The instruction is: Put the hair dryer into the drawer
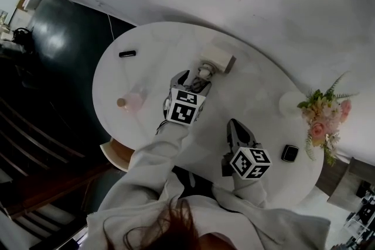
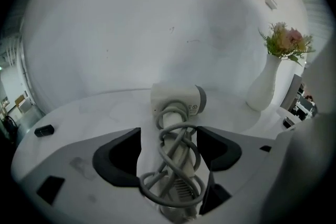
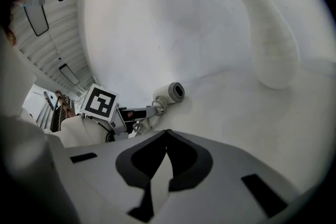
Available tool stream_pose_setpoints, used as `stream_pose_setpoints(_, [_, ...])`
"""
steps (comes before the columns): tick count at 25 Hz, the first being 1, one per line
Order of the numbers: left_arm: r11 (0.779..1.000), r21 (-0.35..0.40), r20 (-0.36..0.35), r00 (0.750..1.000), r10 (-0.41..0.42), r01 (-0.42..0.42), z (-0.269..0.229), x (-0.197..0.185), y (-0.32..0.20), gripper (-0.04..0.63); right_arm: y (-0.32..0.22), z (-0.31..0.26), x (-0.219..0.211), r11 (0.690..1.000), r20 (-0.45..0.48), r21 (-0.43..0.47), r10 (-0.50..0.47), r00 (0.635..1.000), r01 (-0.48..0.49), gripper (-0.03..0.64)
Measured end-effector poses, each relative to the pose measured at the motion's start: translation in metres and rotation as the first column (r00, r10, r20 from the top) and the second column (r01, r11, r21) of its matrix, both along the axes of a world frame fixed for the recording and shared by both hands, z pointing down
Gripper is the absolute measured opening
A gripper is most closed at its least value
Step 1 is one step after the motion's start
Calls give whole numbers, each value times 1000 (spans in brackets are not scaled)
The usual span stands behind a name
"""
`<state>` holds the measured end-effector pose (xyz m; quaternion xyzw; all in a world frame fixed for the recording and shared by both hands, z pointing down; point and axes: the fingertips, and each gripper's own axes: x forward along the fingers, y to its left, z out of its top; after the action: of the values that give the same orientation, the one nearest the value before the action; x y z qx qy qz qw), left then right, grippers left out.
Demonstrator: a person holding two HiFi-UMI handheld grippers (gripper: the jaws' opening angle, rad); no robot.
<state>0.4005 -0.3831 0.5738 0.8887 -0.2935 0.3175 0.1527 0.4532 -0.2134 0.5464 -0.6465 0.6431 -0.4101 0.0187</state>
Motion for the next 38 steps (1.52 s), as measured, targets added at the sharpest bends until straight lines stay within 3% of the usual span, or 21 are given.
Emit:
stream_pose_setpoints(4, [998, -20, 96, 993, 63, -62, 10, 6, 1, 313, -3, 5, 7, 1000, 8, -3, 12, 1000, -12, 51])
stream_pose_setpoints(9, [982, -67, 261, 947, 187, -175, 30, 14, 6, 314, -2, 9, 9, 1000, 13, -11, 21, 1000, -20, 51])
stream_pose_setpoints(16, [950, -147, 302, 902, 308, -275, 37, 18, 11, 314, -5, 10, 6, 1000, 11, -11, 11, 1000, -11, 51])
stream_pose_setpoints(18, [945, -152, 289, 901, 323, -290, 36, 19, 12, 304, -5, 10, 5, 1000, 11, -11, 7, 1000, -7, 51])
stream_pose_setpoints(23, [967, -129, 204, 948, 244, -222, 25, 14, 4, 253, -5, 9, 4, 1000, 6, -9, 8, 1000, -8, 51])
stream_pose_setpoints(27, [975, -123, 127, 972, 199, -183, 17, 9, 2, 225, -2, 7, 8, 1000, 0, -9, 27, 1000, -27, 51])
stream_pose_setpoints(31, [983, -92, 83, 983, 165, -157, 12, 5, 1, 224, 1, 3, 9, 999, -14, -4, 35, 999, -35, 51])
stream_pose_setpoints(38, [988, -98, -60, 992, 113, -119, -4, -3, 21, 224, 9, -5, 8, 998, -52, 3, 56, 997, -56, 51])
